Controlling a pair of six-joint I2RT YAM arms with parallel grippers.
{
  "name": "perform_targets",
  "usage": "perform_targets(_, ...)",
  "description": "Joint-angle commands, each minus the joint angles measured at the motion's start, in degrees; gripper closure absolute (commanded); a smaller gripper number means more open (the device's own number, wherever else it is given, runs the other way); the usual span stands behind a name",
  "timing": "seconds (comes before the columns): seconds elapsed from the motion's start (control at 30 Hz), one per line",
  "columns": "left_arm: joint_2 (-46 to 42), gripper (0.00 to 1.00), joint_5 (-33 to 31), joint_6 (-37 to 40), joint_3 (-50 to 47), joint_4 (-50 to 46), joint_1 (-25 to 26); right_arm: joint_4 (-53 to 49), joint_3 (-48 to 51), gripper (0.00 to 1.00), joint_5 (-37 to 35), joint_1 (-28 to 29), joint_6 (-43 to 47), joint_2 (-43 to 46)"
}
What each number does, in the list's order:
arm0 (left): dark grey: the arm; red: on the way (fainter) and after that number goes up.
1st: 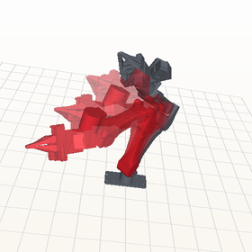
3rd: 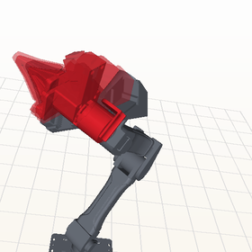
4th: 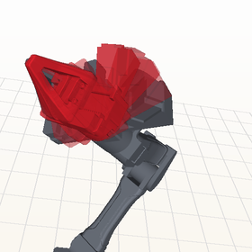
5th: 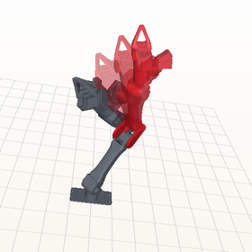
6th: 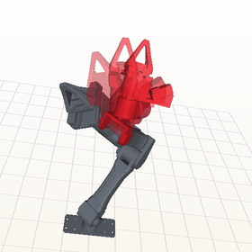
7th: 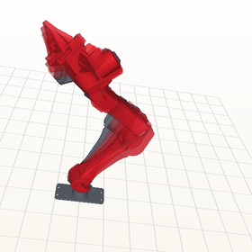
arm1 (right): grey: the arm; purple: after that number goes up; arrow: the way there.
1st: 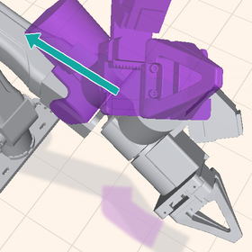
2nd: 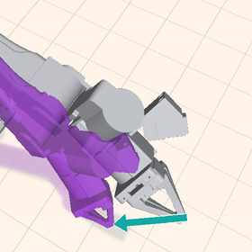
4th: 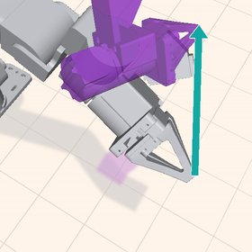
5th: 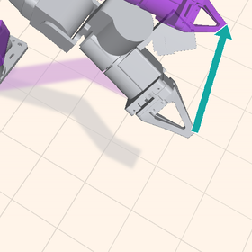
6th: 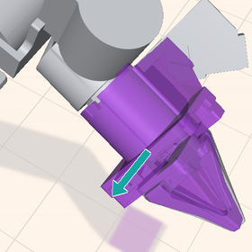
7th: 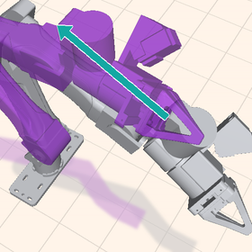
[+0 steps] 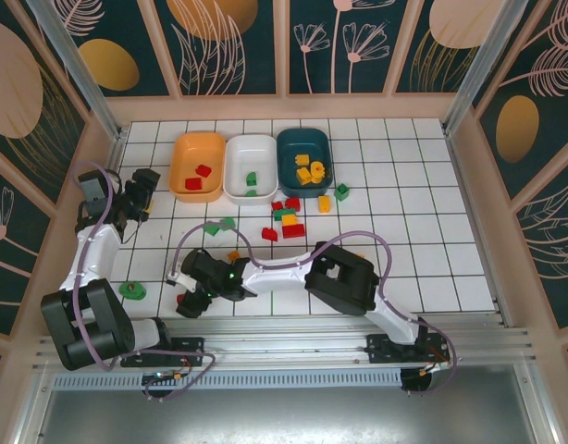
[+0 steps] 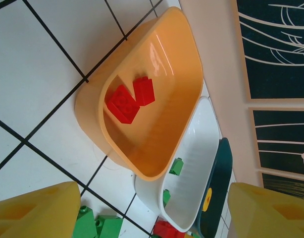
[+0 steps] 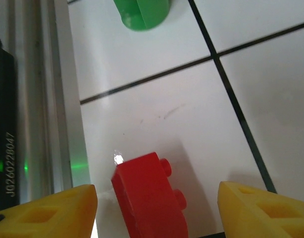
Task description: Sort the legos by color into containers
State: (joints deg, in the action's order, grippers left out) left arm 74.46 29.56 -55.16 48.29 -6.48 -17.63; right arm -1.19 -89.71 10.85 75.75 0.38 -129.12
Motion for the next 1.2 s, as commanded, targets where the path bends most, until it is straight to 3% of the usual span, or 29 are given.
perform_targets(0.0, -1.22, 0.22, 0.9, -0.1, -0.86, 1.35, -0.22, -1.33, -2.36, 0.37, -0.34, -0.03, 1.46, -1.43)
perform_targets(0.13, -0.9, 0.21, 0.68, 0.22, -0.85, 1.4, -0.15, -1.4, -2.84, 0.47, 0.73, 0.03, 1.46, -2.41)
perform_targets(0.33, -0.47, 0.21, 0.5, 0.31, -0.9, 1.42, -0.21, 0.39, -0.37, 0.74, -0.45, -0.37, 1.3, -0.18)
perform_targets(0.47, -0.36, 0.21, 0.37, 0.13, -1.1, 1.65, -0.21, 2.49, 1.98, 0.82, -1.97, -1.57, 0.66, 3.59)
perform_targets(0.67, -1.88, 0.2, -2.68, 1.1, -1.31, 0.23, -0.58, 6.94, 8.95, 0.84, -4.18, -7.76, -1.16, 13.91)
perform_targets(0.9, -6.93, 0.18, -8.31, 1.85, -5.51, -2.59, -0.65, 6.45, 13.7, 0.83, -8.04, -22.01, -3.03, 24.62)
perform_targets(1.0, -9.65, 0.16, -11.31, 0.17, -8.65, -5.09, -0.65, 5.15, 9.15, 0.82, -8.03, -24.37, -2.39, 21.89)
perform_targets(1.17, -13.86, 0.1, -14.34, -3.15, -12.57, -9.91, -0.65, 1.18, -6.0, 0.82, -8.59, -25.16, -0.68, 9.95)
